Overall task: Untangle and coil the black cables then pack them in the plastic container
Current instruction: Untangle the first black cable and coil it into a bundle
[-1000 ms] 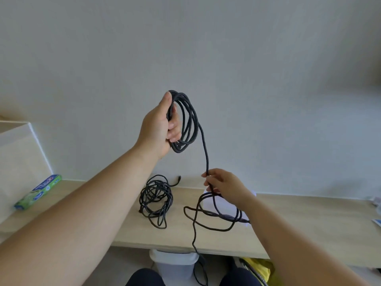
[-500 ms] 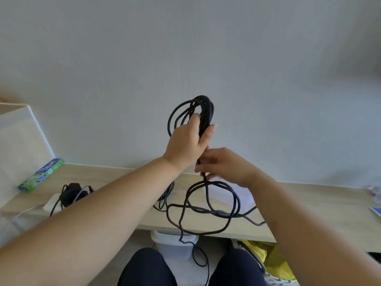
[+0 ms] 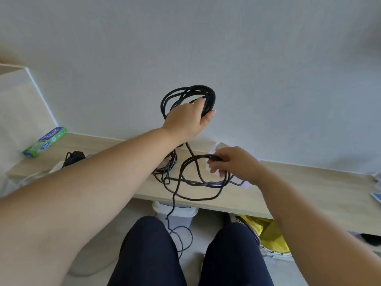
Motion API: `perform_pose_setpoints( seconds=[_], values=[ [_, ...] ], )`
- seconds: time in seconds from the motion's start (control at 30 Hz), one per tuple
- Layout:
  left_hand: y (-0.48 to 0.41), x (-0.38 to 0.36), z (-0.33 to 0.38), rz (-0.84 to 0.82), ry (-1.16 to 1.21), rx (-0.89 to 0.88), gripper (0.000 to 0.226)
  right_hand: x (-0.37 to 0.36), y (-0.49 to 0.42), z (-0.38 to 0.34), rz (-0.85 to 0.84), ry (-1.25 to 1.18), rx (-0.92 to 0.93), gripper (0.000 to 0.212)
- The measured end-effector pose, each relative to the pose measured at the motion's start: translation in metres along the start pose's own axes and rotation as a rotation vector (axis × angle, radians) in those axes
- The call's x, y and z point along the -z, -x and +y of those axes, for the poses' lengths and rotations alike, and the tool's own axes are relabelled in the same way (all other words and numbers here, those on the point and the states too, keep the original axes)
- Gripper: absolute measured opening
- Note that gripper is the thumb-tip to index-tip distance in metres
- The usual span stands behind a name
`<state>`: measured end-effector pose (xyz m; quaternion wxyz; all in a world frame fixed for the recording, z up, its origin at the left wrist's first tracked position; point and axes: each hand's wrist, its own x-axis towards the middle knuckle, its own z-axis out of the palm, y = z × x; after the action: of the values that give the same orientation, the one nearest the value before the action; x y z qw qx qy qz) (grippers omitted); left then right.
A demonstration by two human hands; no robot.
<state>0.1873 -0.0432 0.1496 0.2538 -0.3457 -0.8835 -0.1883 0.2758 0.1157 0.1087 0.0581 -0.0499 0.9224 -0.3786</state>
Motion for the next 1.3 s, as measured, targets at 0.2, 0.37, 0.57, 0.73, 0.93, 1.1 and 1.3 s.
perform_pose_setpoints(
  seconds=[0.2,0.37,0.57,0.73,0.93,1.1,1.3],
  values=[
    [0.020,0.007,-0.021,-0.198,0.158,0.138,0.029,0.013,0.004,0.006,0.249,-0.431,0.041,0.026],
    [0.030,-0.002,-0.016,-0.129,0.163,0.236,0.034,0.003,0.000,0.008,0.385,-0.530,0.043,0.028],
    [0.037,-0.013,-0.010,-0.152,0.237,0.394,0.040,0.001,-0.001,0.008,0.355,-0.220,0.013,0.026],
    [0.050,-0.013,-0.019,-0.357,0.334,0.304,0.043,0.018,0.000,0.022,0.255,-0.277,-0.180,0.012],
    [0.054,-0.023,-0.020,-0.462,0.292,0.191,0.030,0.017,-0.010,0.030,0.299,-0.107,-0.237,0.017],
    [0.055,-0.038,-0.015,-0.336,0.254,0.186,0.028,0.004,-0.017,0.017,0.468,-0.137,-0.151,0.019],
    [0.065,-0.047,-0.011,-0.340,0.231,0.131,0.021,-0.018,-0.023,0.023,0.406,-0.594,-0.274,0.021]
  ],
)
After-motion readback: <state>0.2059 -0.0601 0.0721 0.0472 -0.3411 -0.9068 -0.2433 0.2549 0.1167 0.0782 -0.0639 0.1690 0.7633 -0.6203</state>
